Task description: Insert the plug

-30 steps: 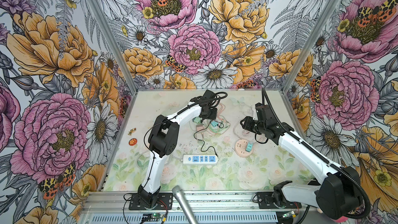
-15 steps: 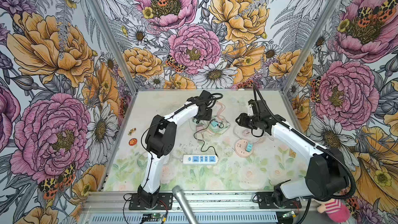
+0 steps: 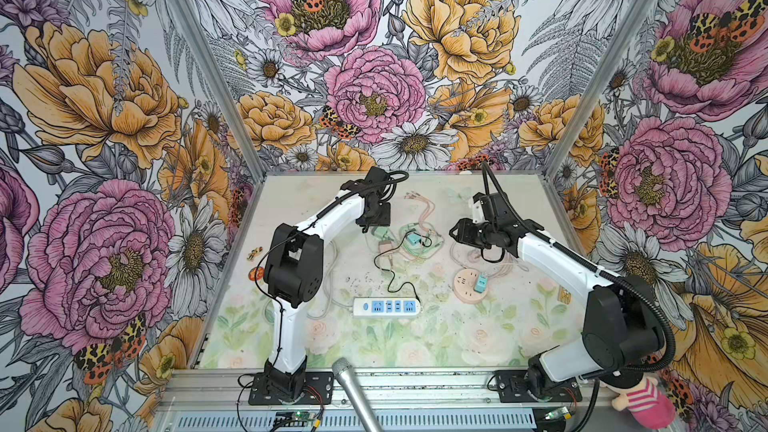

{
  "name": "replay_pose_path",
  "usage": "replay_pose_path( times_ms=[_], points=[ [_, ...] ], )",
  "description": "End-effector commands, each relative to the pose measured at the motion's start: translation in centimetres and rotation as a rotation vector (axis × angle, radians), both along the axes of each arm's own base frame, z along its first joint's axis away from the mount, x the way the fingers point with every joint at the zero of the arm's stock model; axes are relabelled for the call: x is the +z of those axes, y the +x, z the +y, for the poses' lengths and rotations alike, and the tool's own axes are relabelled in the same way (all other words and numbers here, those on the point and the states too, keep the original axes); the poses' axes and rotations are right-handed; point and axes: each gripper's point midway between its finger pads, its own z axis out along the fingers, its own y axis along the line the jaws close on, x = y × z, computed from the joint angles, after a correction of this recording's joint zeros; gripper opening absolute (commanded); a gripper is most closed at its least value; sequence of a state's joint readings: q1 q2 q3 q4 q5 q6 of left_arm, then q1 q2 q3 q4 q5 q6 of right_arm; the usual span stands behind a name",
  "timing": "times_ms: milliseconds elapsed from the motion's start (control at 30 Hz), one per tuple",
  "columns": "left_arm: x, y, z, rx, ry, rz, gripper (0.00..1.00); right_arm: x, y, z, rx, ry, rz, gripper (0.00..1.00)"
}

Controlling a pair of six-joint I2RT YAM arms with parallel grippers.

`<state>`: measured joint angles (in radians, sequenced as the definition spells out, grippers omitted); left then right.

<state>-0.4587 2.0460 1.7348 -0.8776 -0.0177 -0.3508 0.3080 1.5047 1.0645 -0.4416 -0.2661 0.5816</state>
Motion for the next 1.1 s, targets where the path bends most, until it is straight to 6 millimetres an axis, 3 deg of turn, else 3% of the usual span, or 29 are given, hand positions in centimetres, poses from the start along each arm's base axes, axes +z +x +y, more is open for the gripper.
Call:
replay_pose_path(
  times_ms=[0, 233, 700, 1067],
  points=[
    [-1.2, -0.2, -0.9, 0.036, -0.050, 0.053, 0.54, 1.4, 0.7, -0.3, -0.005, -0.009, -0.066, 0.47],
    [-3.2, -0.4, -1.7, 0.099, -0.064, 0.102, 0.56, 0.6, 0.2, -0.4, 0.008, -0.017, -0.052, 0.47],
    [-6.1, 1.4, 0.6, 0.251, -0.052, 0.138, 0.59, 0.5, -0.2, -0.6, 0.017, -0.030, -0.066, 0.47],
    [-6.7, 3.4, 1.5, 0.320, -0.078, 0.138, 0.63, -0.2, -0.8, -0.6, 0.028, -0.027, -0.047, 0.47]
  ],
)
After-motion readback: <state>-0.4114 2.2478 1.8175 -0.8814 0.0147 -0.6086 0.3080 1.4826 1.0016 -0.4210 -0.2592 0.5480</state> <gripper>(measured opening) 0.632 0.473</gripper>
